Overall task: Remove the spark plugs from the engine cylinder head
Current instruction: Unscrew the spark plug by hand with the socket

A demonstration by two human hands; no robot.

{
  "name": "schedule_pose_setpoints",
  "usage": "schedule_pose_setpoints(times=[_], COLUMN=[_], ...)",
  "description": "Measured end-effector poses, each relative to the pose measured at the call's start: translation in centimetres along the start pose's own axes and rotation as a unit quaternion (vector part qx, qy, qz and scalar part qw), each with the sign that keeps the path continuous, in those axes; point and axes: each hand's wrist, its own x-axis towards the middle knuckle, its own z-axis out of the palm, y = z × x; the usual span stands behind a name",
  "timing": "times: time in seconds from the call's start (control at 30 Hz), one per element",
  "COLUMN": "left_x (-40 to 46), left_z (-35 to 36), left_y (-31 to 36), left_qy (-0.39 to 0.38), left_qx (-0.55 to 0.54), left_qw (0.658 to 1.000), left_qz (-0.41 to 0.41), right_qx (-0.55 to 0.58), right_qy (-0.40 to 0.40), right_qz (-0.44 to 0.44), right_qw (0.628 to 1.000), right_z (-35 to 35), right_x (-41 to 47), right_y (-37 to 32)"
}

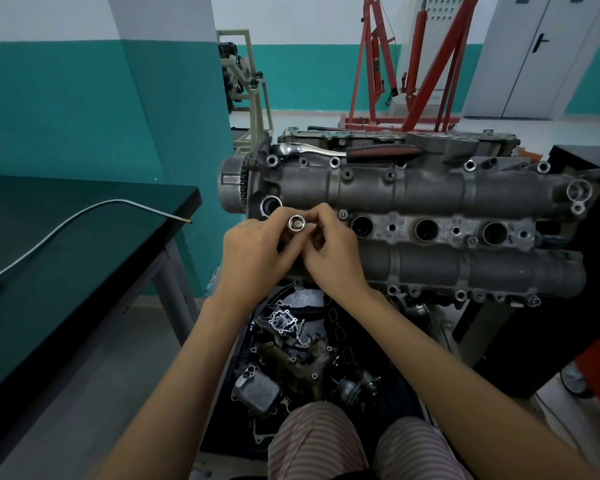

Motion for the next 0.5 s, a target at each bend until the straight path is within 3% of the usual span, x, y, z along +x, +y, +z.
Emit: schedule_pose_setpoints(times=[0.5], left_x=[-1.4], left_z=[0.2], left_y=[1.3], left_qy=[-0.001], left_qx=[-0.013], left_qw=[0.998], left_qz=[-0.055], right_qx=[0.031], right_qy=[0.03], right_qz=[-0.004], right_qw=[0.999], right_z=[0.6], right_x=[0.1], right_y=[0.6])
